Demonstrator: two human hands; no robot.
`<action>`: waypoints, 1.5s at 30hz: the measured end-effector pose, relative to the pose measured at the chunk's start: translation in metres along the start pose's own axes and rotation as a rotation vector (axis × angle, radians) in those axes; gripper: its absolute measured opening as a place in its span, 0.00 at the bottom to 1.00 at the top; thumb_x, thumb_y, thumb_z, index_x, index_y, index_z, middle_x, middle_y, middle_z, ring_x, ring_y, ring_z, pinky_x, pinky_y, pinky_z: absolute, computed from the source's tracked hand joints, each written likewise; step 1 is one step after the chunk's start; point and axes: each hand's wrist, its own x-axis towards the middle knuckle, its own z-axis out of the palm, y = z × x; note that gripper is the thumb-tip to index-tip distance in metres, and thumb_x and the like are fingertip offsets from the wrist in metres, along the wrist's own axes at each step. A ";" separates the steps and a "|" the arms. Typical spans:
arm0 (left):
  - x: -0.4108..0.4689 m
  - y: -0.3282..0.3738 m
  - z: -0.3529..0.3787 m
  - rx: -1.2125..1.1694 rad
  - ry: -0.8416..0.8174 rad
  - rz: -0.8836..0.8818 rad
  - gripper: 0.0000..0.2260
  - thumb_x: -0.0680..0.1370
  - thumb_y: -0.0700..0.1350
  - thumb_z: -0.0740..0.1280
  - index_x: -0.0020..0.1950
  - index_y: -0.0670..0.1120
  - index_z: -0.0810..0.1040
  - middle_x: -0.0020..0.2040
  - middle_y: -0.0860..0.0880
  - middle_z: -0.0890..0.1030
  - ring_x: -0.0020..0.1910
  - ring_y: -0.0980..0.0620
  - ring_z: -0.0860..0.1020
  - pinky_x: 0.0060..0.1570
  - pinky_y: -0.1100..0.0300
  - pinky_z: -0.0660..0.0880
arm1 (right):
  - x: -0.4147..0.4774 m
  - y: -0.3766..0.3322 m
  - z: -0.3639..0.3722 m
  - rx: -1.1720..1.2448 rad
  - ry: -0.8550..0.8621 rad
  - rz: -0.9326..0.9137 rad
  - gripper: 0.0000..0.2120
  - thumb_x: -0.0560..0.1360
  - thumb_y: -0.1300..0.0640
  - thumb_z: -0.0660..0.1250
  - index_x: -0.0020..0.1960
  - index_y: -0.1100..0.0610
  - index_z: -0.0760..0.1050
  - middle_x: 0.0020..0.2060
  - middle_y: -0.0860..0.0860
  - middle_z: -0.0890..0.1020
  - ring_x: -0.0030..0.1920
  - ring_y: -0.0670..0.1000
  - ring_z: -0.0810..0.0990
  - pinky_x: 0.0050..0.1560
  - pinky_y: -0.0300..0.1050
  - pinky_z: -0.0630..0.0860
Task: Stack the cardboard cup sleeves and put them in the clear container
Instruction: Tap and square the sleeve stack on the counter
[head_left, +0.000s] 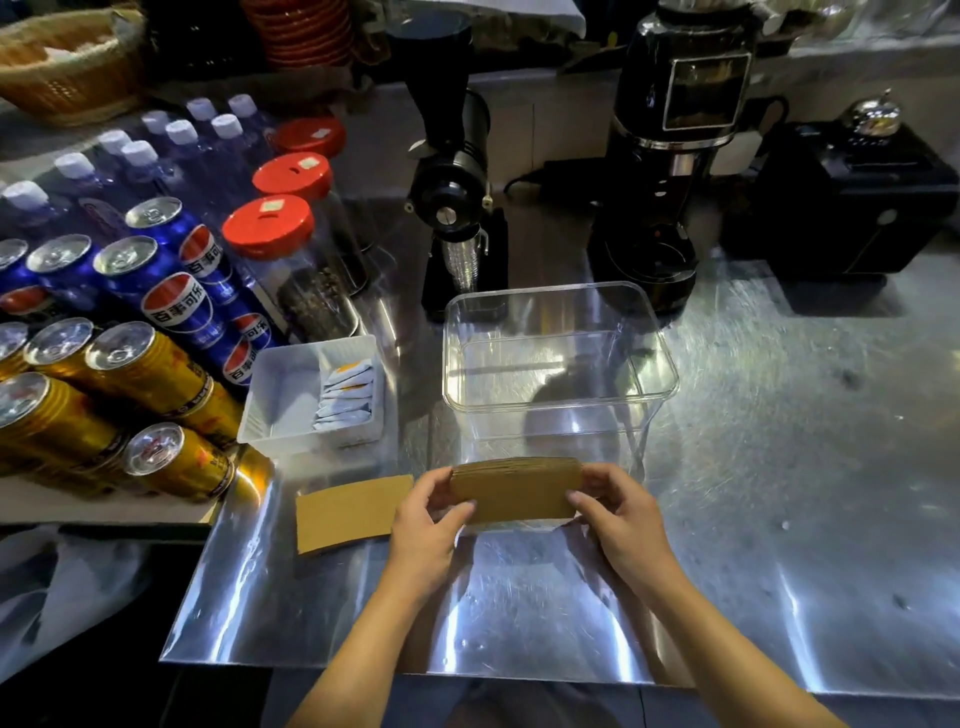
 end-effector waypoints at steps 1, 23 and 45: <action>0.001 0.001 -0.005 -0.014 0.033 -0.014 0.15 0.71 0.33 0.69 0.54 0.47 0.76 0.45 0.51 0.81 0.44 0.59 0.78 0.45 0.71 0.74 | 0.003 -0.004 0.003 0.021 -0.018 0.001 0.15 0.71 0.67 0.68 0.43 0.46 0.76 0.39 0.45 0.83 0.39 0.41 0.81 0.41 0.31 0.76; 0.007 -0.002 -0.132 -0.219 0.453 -0.351 0.14 0.72 0.33 0.67 0.57 0.39 0.76 0.46 0.46 0.81 0.46 0.50 0.78 0.43 0.62 0.74 | 0.029 -0.053 0.144 0.101 -0.384 0.438 0.11 0.71 0.67 0.68 0.51 0.69 0.71 0.30 0.57 0.74 0.26 0.51 0.71 0.25 0.43 0.66; 0.026 -0.020 -0.146 -0.065 0.024 -0.622 0.18 0.62 0.40 0.78 0.50 0.39 0.80 0.41 0.44 0.86 0.42 0.45 0.83 0.44 0.51 0.80 | 0.041 -0.050 0.157 -0.274 -0.511 0.438 0.18 0.62 0.59 0.78 0.45 0.64 0.74 0.32 0.53 0.80 0.30 0.49 0.77 0.25 0.37 0.71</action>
